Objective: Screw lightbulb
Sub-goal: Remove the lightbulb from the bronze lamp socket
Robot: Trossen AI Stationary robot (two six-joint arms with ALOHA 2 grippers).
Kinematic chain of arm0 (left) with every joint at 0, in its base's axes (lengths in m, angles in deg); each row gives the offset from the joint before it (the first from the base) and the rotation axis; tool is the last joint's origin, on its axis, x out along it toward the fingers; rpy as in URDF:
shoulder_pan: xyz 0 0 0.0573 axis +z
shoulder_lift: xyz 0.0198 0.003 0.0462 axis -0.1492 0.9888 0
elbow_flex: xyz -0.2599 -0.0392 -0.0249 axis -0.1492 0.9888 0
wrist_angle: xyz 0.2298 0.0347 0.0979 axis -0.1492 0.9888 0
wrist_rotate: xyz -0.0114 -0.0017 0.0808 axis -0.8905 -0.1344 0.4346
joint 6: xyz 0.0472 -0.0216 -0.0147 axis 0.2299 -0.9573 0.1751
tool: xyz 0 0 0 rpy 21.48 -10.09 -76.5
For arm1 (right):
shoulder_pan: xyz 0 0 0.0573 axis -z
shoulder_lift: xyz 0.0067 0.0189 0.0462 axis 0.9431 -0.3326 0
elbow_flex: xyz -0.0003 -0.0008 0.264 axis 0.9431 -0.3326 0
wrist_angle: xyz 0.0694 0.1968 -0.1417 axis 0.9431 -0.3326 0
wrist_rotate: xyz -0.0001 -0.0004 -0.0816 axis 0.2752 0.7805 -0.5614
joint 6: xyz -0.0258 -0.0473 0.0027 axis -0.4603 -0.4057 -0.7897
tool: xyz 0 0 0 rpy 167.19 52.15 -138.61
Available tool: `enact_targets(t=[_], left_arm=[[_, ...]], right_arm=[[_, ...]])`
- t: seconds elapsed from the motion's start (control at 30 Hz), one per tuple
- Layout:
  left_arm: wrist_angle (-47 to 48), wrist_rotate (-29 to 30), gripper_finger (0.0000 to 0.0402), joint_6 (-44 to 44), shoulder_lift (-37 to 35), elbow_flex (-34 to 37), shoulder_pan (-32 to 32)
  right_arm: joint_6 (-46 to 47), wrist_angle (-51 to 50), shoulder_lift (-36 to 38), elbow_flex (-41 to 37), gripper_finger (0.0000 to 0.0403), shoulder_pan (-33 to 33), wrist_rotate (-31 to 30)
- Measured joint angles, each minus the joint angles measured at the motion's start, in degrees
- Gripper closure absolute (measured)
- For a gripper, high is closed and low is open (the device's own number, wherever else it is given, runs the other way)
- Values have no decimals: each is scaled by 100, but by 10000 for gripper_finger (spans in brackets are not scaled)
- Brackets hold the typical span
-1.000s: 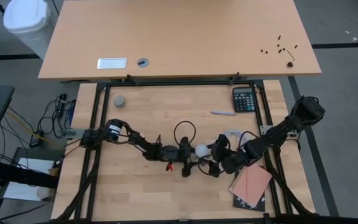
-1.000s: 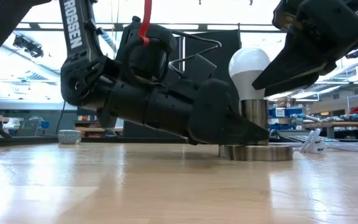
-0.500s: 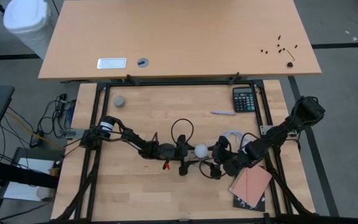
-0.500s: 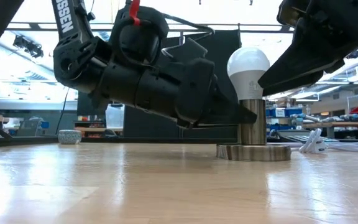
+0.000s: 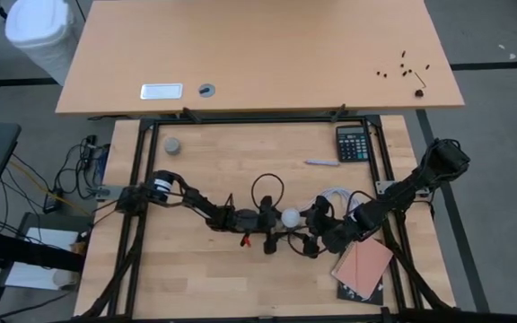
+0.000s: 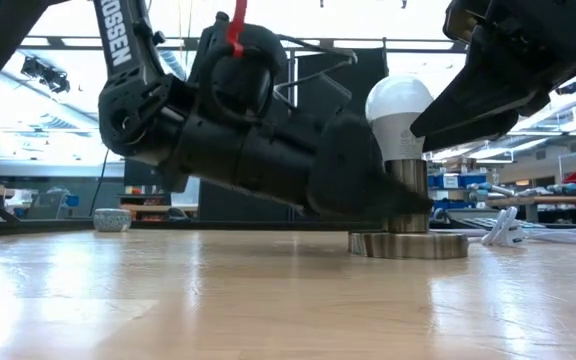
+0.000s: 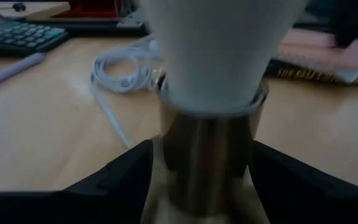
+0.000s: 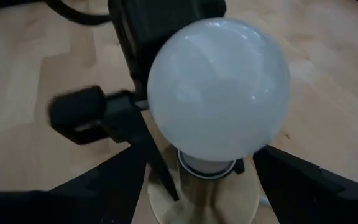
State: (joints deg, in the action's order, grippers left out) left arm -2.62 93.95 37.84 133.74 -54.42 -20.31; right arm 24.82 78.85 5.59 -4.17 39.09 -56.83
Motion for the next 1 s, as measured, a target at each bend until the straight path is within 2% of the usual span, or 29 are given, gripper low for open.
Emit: enact_targets(t=[0.33,0.5,0.63,0.8,1.0], left_arm=[[-555,144,145,123,422,-117,9],[-516,145,157,145,418,-113,9],[-460,144,175,142,414,-113,9],[-444,167,217,130,413,-113,9],[-423,171,225,123,413,-113,11]], right_arm=[[61,26,0,0,99,0,2],[61,33,0,0,99,-4,3],[63,40,0,0,99,-4,54],[162,12,-29,0,98,-4,269],[165,225,-491,2,98,15,-184]])
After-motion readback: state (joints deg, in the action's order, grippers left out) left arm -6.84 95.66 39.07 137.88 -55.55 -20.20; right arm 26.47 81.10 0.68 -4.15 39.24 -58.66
